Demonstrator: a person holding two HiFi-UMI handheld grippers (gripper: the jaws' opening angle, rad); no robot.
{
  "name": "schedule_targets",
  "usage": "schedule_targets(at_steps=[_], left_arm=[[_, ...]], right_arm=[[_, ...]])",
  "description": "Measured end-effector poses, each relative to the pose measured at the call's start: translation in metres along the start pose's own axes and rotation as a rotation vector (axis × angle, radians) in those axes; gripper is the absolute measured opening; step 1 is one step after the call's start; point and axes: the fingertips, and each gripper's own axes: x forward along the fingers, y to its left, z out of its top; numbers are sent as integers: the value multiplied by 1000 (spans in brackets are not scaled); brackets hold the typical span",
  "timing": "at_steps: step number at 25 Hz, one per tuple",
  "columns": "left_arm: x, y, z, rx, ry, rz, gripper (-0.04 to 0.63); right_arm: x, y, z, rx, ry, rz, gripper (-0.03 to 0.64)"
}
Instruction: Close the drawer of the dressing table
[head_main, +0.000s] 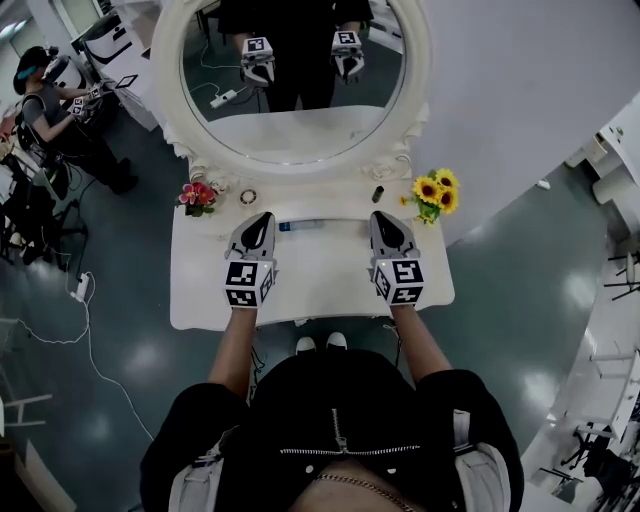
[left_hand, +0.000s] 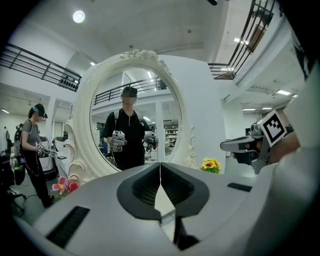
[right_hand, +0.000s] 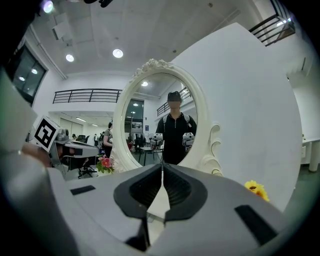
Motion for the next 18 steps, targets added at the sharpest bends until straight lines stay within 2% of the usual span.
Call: schedule_targets(at_steps=[1, 3, 6, 13, 18], left_arm=[[2, -1, -1, -1, 2, 2, 21], [4, -4, -3, 2, 8, 3, 21], [9, -6, -4, 4, 9, 2, 21], [12, -7, -3, -3, 12, -7, 21], [18, -11, -19, -11, 40, -17, 21]], right_arm=[[0, -1, 0, -3, -2, 4, 18], [0, -4, 1, -9, -9, 8, 87], [1, -7, 3, -21, -22, 6, 142], [0, -20, -5, -5, 7, -29, 155], [-2, -41, -40, 18, 62, -74, 161]])
